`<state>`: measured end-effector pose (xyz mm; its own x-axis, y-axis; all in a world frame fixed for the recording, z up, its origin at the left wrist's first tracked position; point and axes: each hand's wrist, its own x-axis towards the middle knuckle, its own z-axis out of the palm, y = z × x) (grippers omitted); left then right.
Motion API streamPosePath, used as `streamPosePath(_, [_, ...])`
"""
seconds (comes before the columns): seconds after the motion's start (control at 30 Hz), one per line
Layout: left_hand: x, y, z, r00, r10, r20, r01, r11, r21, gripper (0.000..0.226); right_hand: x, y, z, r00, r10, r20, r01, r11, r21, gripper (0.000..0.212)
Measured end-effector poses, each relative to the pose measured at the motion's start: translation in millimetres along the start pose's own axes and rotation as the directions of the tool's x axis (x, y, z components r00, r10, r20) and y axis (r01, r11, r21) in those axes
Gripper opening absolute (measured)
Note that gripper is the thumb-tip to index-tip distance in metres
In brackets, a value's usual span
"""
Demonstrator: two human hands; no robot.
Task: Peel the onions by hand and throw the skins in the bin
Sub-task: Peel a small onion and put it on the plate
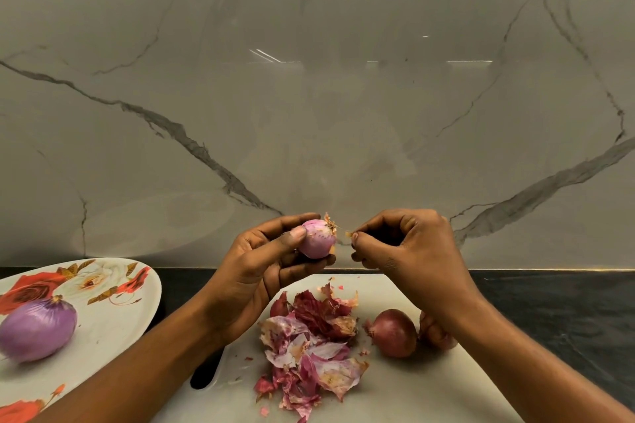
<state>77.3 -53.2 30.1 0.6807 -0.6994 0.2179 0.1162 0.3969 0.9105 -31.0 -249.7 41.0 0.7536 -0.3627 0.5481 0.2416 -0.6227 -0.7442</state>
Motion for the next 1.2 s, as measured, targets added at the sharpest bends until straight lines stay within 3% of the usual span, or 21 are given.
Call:
streamPosePath(0.13, [-0.6, 0.3, 1.3, 1.000, -0.029, -0.009, 0.029, 0.999, -0.041, 0.032, 0.4, -1.1, 0.0, 0.999, 0.029, 0.043, -0.030, 0.999, 0.025, 0.008])
streamPosePath(0.4, [-1.2, -1.6, 0.9, 1.000, -0.017, 0.005, 0.017, 0.998, 0.061, 0.046, 2.1, -12.3, -1.1, 0.925, 0.220, 0.310, -0.326, 0.879, 0.348, 0.014])
streamPosePath(0.73, [-2.3, -3.3, -2.5, 1.000, 0.013, 0.017, -0.016, 0.985, 0.175, 0.048, -0.5, -8.6, 1.3, 0.936, 0.187, 0.297, -0.282, 0.905, 0.319, 0.009])
streamPosePath(1.03, [-3.2, -4.0, -1.2, 1.000, -0.003, 0.019, 0.000, 0.989, 0.149, 0.047, -4.9, -3.3, 5.4, 0.979, 0.076, 0.190, -0.112, 0.975, 0.189, 0.014])
streamPosePath(1.2, [-2.1, -1.9, -1.8, 1.000, 0.005, 0.012, -0.007, 0.993, 0.120, 0.048, -3.7, -4.9, 4.0, 0.977, 0.076, 0.201, -0.125, 0.963, 0.240, 0.016])
